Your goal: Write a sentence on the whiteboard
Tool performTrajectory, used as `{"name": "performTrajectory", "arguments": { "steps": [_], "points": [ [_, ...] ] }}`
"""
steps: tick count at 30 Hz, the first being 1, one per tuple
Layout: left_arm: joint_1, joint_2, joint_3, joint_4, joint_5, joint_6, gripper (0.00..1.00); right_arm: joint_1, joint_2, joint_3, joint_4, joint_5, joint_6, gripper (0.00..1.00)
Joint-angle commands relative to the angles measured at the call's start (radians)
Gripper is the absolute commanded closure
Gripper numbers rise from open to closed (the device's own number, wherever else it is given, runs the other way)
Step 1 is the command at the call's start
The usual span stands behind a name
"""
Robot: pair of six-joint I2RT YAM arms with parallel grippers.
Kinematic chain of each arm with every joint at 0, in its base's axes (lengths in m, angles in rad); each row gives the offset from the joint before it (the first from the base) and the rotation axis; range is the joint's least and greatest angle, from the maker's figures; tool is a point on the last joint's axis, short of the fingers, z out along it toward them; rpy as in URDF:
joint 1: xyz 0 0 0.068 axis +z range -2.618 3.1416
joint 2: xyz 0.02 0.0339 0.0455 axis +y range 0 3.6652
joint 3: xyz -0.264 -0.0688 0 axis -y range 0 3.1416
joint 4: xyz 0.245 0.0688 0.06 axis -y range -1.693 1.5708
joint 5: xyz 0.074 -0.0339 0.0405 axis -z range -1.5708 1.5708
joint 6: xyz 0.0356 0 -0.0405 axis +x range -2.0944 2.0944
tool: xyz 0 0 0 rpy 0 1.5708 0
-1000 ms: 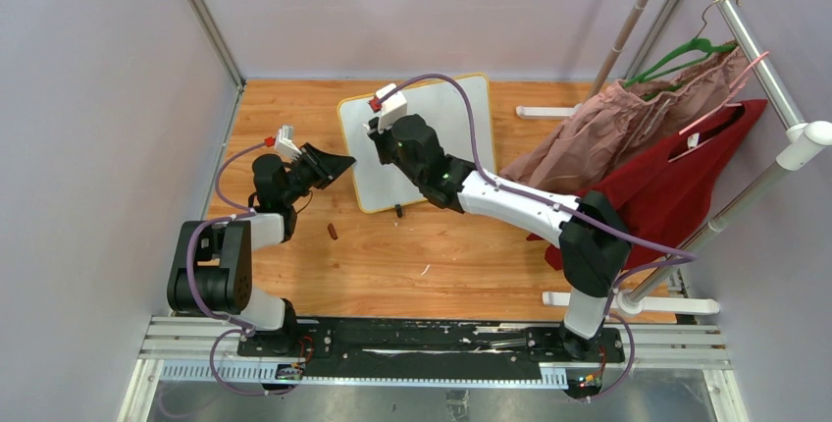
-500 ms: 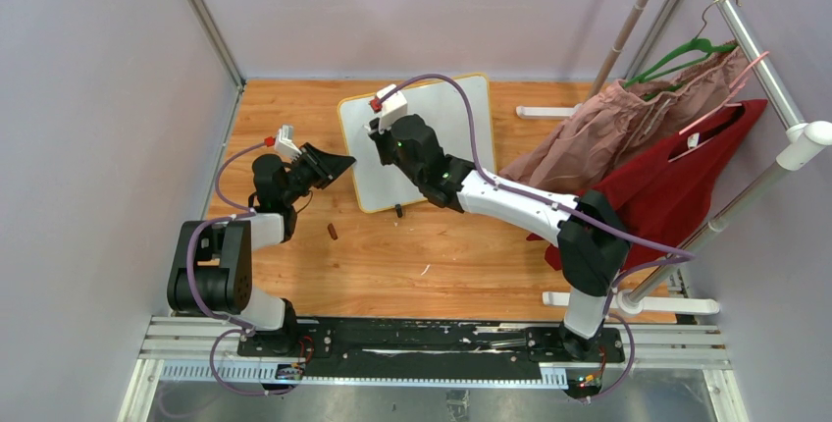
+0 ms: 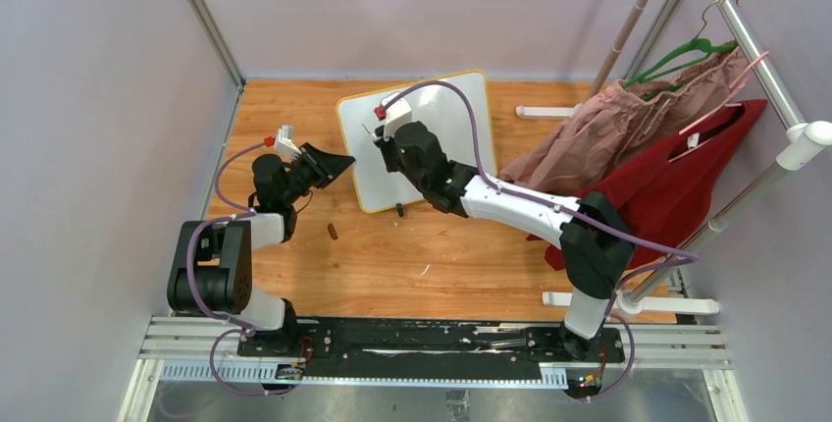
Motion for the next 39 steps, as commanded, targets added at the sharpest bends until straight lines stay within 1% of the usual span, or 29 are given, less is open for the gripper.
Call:
{"name": "performTrajectory", "arguments": {
  "steps": [1, 6, 7, 8, 10, 11, 14, 16, 19, 24, 39],
  "points": [
    [-0.005, -0.012, 0.017, 0.039, 0.014, -0.001, 0.95, -0.021, -0.041, -0.037, -0.005, 0.048, 0.01, 1.0],
    [-0.006, -0.01, 0.017, 0.042, 0.014, 0.0, 0.94, -0.022, -0.081, -0.049, 0.023, 0.025, 0.028, 1.0],
    [-0.005, -0.009, 0.017, 0.042, 0.016, 0.002, 0.91, -0.023, -0.092, -0.052, 0.034, 0.02, 0.03, 1.0],
    [-0.006, -0.009, 0.018, 0.042, 0.018, 0.003, 0.86, -0.022, -0.099, -0.053, 0.041, 0.013, 0.035, 1.0],
    [-0.007, -0.007, 0.021, 0.044, 0.026, 0.004, 0.72, -0.023, -0.111, -0.048, 0.046, 0.009, 0.037, 1.0],
    [-0.006, -0.007, 0.023, 0.044, 0.029, 0.004, 0.67, -0.023, -0.117, -0.045, 0.046, 0.008, 0.037, 1.0],
    [-0.005, -0.011, 0.02, 0.044, 0.025, 0.004, 0.59, -0.024, -0.126, -0.036, 0.045, 0.005, 0.035, 1.0],
    [-0.006, -0.013, 0.019, 0.044, 0.022, 0.004, 0.56, -0.024, -0.125, -0.028, 0.04, 0.005, 0.032, 1.0],
    [-0.006, -0.013, 0.019, 0.046, 0.023, 0.004, 0.55, -0.027, -0.113, -0.01, 0.025, 0.014, 0.026, 1.0],
    [-0.006, -0.014, 0.019, 0.047, 0.023, 0.002, 0.57, -0.033, -0.082, 0.02, -0.001, 0.022, 0.028, 1.0],
    [-0.005, -0.013, 0.017, 0.056, 0.023, -0.001, 0.59, -0.037, -0.039, 0.032, -0.026, 0.028, 0.037, 1.0]
  ]
}}
